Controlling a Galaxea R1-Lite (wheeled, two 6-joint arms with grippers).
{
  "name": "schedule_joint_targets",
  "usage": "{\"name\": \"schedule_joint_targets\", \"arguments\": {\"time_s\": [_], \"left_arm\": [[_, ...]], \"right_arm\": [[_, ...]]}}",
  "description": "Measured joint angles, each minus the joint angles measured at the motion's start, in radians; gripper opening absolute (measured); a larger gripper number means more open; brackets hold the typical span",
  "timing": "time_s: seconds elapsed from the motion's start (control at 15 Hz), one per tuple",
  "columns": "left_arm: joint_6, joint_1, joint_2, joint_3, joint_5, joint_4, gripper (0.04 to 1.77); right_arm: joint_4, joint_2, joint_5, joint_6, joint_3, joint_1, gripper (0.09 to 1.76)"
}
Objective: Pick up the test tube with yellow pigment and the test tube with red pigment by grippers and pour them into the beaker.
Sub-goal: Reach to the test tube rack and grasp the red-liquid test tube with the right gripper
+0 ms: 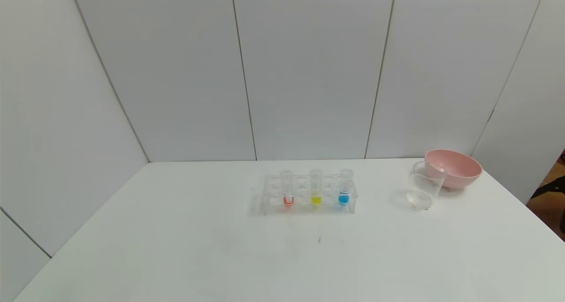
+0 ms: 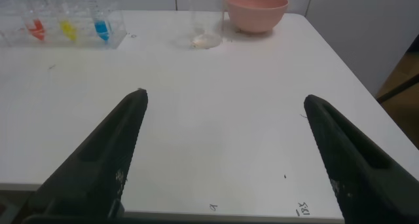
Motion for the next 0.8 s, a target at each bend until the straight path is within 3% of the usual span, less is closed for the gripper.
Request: {"name": "schedule_joint_targets", "arguments": {"time_s": [0.6, 0.8], "left_arm": [[0.000, 0.000, 0.000, 0.000, 0.000, 0.000, 1.72], [0.000, 0.000, 0.000, 0.000, 0.000, 0.000, 1.72]], "right_arm": [[-0.002, 0.000, -0.001, -0.001, 0.000, 0.000, 1.71], [0.013, 0.019, 0.001, 0.005, -0.063, 0.000, 1.71]]}}
